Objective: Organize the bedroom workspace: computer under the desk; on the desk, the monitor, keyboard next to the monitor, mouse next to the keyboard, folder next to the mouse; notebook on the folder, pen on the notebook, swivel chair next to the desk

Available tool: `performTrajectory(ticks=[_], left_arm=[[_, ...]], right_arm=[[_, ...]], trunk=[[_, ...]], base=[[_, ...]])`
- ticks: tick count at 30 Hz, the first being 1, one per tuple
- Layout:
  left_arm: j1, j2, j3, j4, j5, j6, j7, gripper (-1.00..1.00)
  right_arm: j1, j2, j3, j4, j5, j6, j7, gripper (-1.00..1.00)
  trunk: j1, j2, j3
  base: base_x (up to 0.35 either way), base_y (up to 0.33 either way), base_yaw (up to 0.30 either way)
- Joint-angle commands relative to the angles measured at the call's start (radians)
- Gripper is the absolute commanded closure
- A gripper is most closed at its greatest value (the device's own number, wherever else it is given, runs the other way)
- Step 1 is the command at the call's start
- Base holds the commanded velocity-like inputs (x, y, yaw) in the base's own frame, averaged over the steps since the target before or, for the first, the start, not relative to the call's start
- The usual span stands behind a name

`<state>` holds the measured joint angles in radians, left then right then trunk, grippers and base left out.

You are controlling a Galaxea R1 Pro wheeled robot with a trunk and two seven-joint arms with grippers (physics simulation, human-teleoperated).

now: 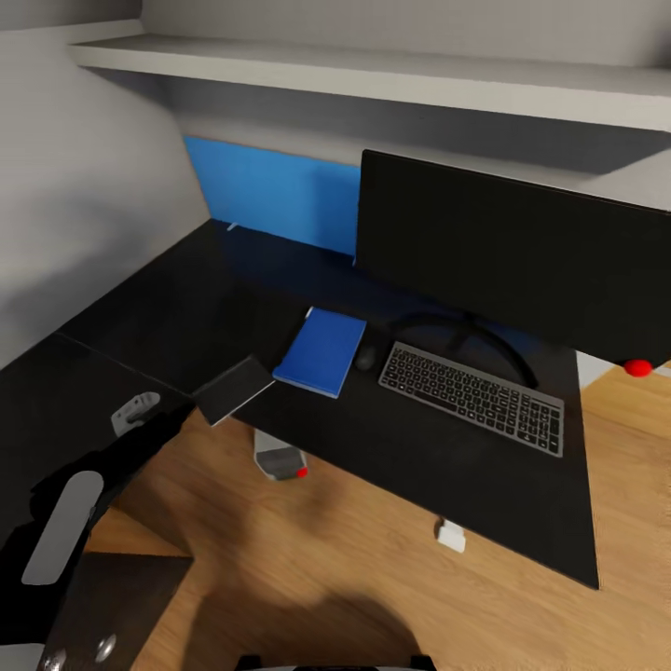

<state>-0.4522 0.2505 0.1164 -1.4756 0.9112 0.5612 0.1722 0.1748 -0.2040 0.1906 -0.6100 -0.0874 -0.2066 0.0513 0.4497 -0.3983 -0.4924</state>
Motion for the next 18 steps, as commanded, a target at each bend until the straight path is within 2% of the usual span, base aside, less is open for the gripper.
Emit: performTrajectory(ticks=[1,8,10,11,13,16,17,18], left_arm=[[0.000,0.000,0.000,-0.005,0.016,0.010,0.009,-1.00],[-0.001,0.000,0.002,-0.015,0.045,0.025,0.008,-1.00],[0.000,-0.001,0.002,-0.020,0.066,0.028,-0.003,-1.00],[0.001,0.000,0.002,-0.031,0.125,0.037,-0.031,-1.00],[0.003,0.002,0.003,-0.037,0.166,0.051,-0.053,-1.00],[0.007,0.004,0.004,-0.041,0.205,0.066,-0.080,-1.00],[0.025,0.008,0.011,-0.037,0.248,0.077,-0.108,-1.00],[0.026,0.009,0.012,-0.036,0.250,0.077,-0.109,-1.00]], right_arm=[[0.000,-0.001,0.004,-0.001,-0.010,-0.003,0.002,-1.00],[0.000,0.000,0.004,-0.003,-0.012,-0.006,0.001,-1.00],[0.001,0.002,0.004,-0.005,-0.013,-0.007,0.000,-1.00],[0.000,0.004,0.004,-0.006,-0.013,-0.007,0.000,-1.00],[0.001,0.005,0.005,-0.006,-0.013,-0.007,0.000,-1.00],[0.001,0.008,0.005,-0.006,-0.011,-0.008,-0.001,-1.00],[0.002,0.011,0.006,-0.001,-0.011,-0.008,-0.002,-1.00],[0.002,0.011,0.006,0.001,-0.011,-0.008,-0.002,-1.00]], trunk=[[0.000,-0.002,-0.001],[0.000,-0.002,0.008],[0.000,-0.002,0.011],[0.000,-0.002,0.013],[0.000,-0.002,0.016],[0.000,-0.002,0.021],[0.000,-0.002,0.023],[0.000,-0.002,0.024]], base=[[-0.179,-0.265,-0.023],[-0.151,-0.213,-0.062],[-0.057,-0.080,-0.086],[-0.026,-0.036,-0.094],[-0.019,-0.026,-0.097],[-0.011,-0.015,-0.102],[-0.001,-0.002,-0.104],[-0.001,-0.002,-0.102]])
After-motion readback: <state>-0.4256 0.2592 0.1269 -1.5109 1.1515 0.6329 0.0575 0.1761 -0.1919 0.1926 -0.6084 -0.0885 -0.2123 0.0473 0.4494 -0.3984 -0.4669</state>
